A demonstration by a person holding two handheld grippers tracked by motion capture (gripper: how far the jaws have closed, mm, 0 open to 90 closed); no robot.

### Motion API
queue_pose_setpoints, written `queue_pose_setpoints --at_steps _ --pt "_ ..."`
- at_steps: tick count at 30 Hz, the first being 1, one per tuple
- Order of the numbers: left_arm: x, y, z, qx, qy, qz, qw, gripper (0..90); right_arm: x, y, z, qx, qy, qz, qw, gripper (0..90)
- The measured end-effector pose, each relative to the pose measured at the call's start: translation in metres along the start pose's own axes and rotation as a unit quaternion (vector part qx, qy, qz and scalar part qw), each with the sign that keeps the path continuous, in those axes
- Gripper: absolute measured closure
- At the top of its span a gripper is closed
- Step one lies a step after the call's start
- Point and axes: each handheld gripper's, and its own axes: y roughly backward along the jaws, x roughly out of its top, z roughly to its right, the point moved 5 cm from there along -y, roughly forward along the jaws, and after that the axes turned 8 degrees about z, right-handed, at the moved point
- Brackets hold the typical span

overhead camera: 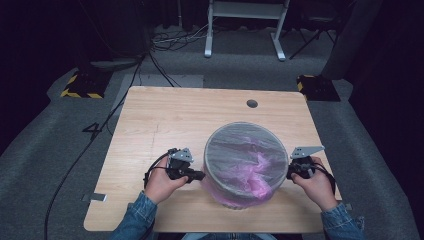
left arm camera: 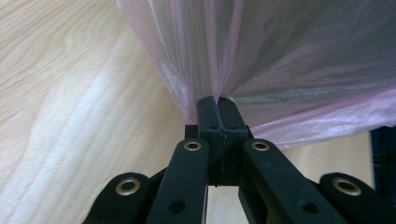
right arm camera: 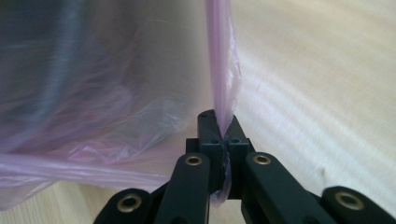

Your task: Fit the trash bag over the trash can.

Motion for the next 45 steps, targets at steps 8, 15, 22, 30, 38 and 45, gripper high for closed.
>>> queue_pose_setpoints --at_steps 8,15,22,30,38,45 --pt "0.012 0.000 -0.010 0.020 0.010 0.041 0.9989 90.0 -0.024 0.000 -0.011 0.026 -0.003 -0.046 0.9986 89.8" --pt "-0.008 -0.024 -0.013 0.006 0.031 -0.043 0.9986 90.0 0.000 0.025 -0.003 0.000 0.001 0.034 0.9994 87.7" --pt "-0.013 -0.021 0.000 -0.006 0.021 -0.064 0.9977 90.0 -0.004 0.019 0.015 -0.009 -0.046 0.057 0.9973 89.9" --pt "0.009 0.009 0.017 0.001 -0.033 0.040 0.9987 36.1 -0.020 0.005 0.013 -0.031 -0.042 -0.028 0.9982 86.5" --pt "0.033 0.024 0.056 -0.012 -0.104 0.086 0.9907 21.9 -0.011 0.051 0.004 -0.044 -0.015 0.079 0.9958 30.8" --pt "0.036 0.019 0.062 -0.003 -0.119 0.067 0.9906 32.1 0.019 0.063 -0.047 0.040 0.097 0.116 0.9878 20.4"
